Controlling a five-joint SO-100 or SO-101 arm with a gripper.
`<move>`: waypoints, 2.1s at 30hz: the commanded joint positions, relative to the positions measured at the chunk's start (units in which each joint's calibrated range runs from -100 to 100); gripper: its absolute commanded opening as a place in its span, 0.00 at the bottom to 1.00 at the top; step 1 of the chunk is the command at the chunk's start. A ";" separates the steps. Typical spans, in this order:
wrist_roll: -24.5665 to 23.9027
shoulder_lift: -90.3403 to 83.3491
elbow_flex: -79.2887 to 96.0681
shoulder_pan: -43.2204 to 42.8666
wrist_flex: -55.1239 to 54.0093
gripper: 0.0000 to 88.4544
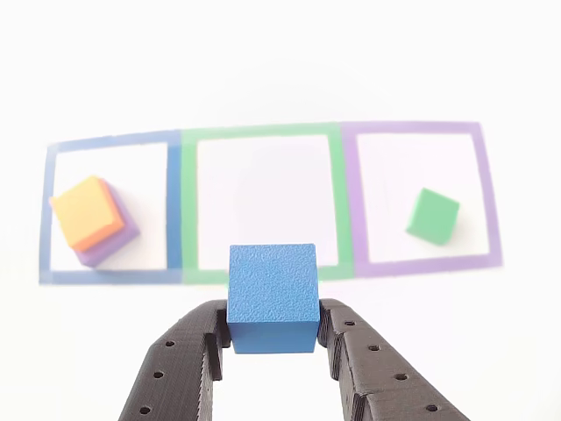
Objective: Tower of hanoi
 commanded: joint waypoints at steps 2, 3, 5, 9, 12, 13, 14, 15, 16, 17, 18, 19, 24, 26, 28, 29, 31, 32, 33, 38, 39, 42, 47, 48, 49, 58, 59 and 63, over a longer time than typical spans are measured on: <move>0.59 -1.76 -4.29 -3.29 1.54 0.05; 0.59 -1.76 -4.29 -3.68 1.54 0.05; 0.59 -1.68 -4.20 -4.44 1.54 0.05; 0.59 -1.60 -2.57 -5.69 0.97 0.05; 0.59 -1.60 0.25 -6.17 -0.65 0.05; 0.59 -1.76 1.52 -6.27 -1.54 0.05; 0.59 -1.92 3.16 -6.27 -2.75 0.05; 0.59 -2.08 4.98 -6.27 -4.05 0.05; 0.59 -2.41 7.25 -6.27 -5.91 0.05; 0.59 -2.65 9.34 -6.27 -7.69 0.05; 0.59 -2.89 11.52 -6.17 -9.71 0.05; 0.59 -3.13 14.25 -5.98 -12.31 0.05; 0.59 -4.35 30.07 -4.64 -28.18 0.05; 0.59 -4.35 36.16 -4.16 -35.46 0.05; 0.59 -3.94 41.71 -3.77 -42.99 0.05; 0.59 -3.70 44.71 -3.68 -47.04 0.05; 0.59 -3.13 49.89 -3.49 -54.49 0.05; 0.59 -2.81 52.34 -3.49 -57.89 0.05; 0.59 -2.49 55.07 -3.49 -61.78 0.05; 0.59 1.39 66.98 -3.58 -81.62 0.05; 0.59 2.44 68.25 -3.49 -84.29 0.05; 0.59 6.72 72.62 -2.53 -94.17 0.05; 0.59 13.98 77.62 -1.47 -108.26 0.04; 0.59 15.28 78.52 -1.28 -110.69 0.04; 0.59 16.41 79.43 -1.18 -112.95 0.04; 0.59 27.47 84.43 -0.61 -129.23 0.04; 0.59 28.76 84.34 -0.51 -130.52 0.04; 0.59 33.52 83.43 -0.61 -134.82 0.05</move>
